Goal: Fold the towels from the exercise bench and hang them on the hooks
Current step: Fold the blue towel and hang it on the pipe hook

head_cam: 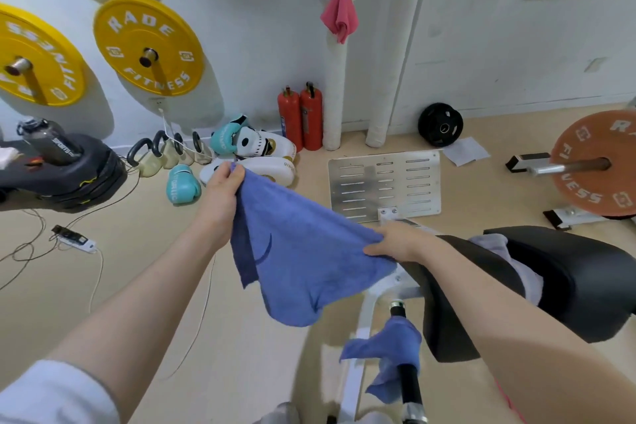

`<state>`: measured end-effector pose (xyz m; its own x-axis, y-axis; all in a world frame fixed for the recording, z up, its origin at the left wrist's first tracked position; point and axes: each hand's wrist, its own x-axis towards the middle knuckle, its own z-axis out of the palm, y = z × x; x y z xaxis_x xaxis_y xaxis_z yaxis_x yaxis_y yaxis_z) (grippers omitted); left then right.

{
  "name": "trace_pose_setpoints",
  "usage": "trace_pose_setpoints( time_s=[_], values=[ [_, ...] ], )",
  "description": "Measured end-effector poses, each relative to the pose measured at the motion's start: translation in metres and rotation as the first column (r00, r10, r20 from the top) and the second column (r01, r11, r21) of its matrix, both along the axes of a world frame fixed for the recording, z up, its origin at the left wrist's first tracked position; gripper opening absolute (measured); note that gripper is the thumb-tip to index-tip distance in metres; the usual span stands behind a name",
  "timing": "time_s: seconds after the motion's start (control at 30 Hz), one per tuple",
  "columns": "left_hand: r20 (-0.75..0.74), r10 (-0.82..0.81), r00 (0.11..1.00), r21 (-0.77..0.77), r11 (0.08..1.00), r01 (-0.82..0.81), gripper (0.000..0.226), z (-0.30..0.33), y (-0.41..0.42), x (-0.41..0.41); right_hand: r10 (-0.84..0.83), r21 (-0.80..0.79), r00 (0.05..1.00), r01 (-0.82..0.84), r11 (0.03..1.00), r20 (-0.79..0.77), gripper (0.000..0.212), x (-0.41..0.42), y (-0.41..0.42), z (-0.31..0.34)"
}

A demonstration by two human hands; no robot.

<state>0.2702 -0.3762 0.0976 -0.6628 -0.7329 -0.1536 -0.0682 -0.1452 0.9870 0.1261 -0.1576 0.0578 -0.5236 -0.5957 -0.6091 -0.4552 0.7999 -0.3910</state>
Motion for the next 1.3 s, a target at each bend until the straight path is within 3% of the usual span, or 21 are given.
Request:
trace_pose_setpoints(
  time_s=[0.13,0.27,0.33,0.47,0.53,0.6,0.7,0.87,1.07,1.2,1.3],
  values=[
    [0.174,0.045,0.984,-0.078,0.996,-0.032,0.034,-0.020,-0.041,0.028,-0.276,-0.181,0.934,0.238,0.954,-0.227,0.037,0.003,-0.019,-0.006],
    [0.258,0.090,0.962,-0.178,0.983,-0.044,0.034,-0.034,-0.069,0.047,-0.363,-0.302,0.847,0.255,0.918,-0.389,0.036,0.014,-0.040,-0.005],
    [0.264,0.128,0.956,-0.185,0.979,-0.080,0.032,-0.040,-0.080,0.052,-0.417,-0.435,0.817,0.232,0.870,-0.398,0.035,0.021,-0.053,-0.005],
    [0.207,0.185,0.961,-0.018,0.983,-0.185,0.026,-0.045,-0.100,0.061,-0.433,-0.565,0.871,0.242,0.789,-0.232,0.032,0.039,-0.078,-0.003],
    [0.134,0.166,0.977,0.168,0.968,-0.187,0.026,-0.043,-0.104,0.064,-0.488,-0.590,0.870,0.362,0.722,-0.064,0.025,0.046,-0.086,-0.003],
    [0.116,0.131,0.984,0.235,0.960,-0.156,0.025,-0.038,-0.104,0.063,-0.569,-0.578,0.814,0.520,0.629,0.113,0.017,0.053,-0.093,0.000],
    [0.149,0.051,0.987,0.167,0.983,-0.076,0.024,-0.035,-0.099,0.058,-0.634,-0.501,0.733,0.656,0.564,0.247,0.015,0.065,-0.104,0.010],
    [0.125,-0.125,0.984,-0.035,0.991,0.131,0.021,-0.029,-0.067,0.053,-0.471,-0.442,0.710,0.699,0.563,0.524,0.009,0.102,-0.129,0.042],
    [0.017,-0.330,0.944,-0.153,0.932,0.329,0.019,-0.024,-0.025,0.053,-0.380,-0.513,0.719,0.687,0.515,0.581,0.013,0.128,-0.131,0.054],
    [-0.027,-0.362,0.932,-0.099,0.928,0.358,0.017,-0.022,-0.011,0.051,-0.325,-0.609,0.807,0.587,0.534,0.493,0.010,0.131,-0.118,0.057],
    [-0.036,-0.390,0.920,-0.070,0.920,0.387,0.016,-0.022,-0.004,0.050,-0.327,-0.591,0.801,0.593,0.547,0.501,0.021,0.127,-0.106,0.061]
  ],
)
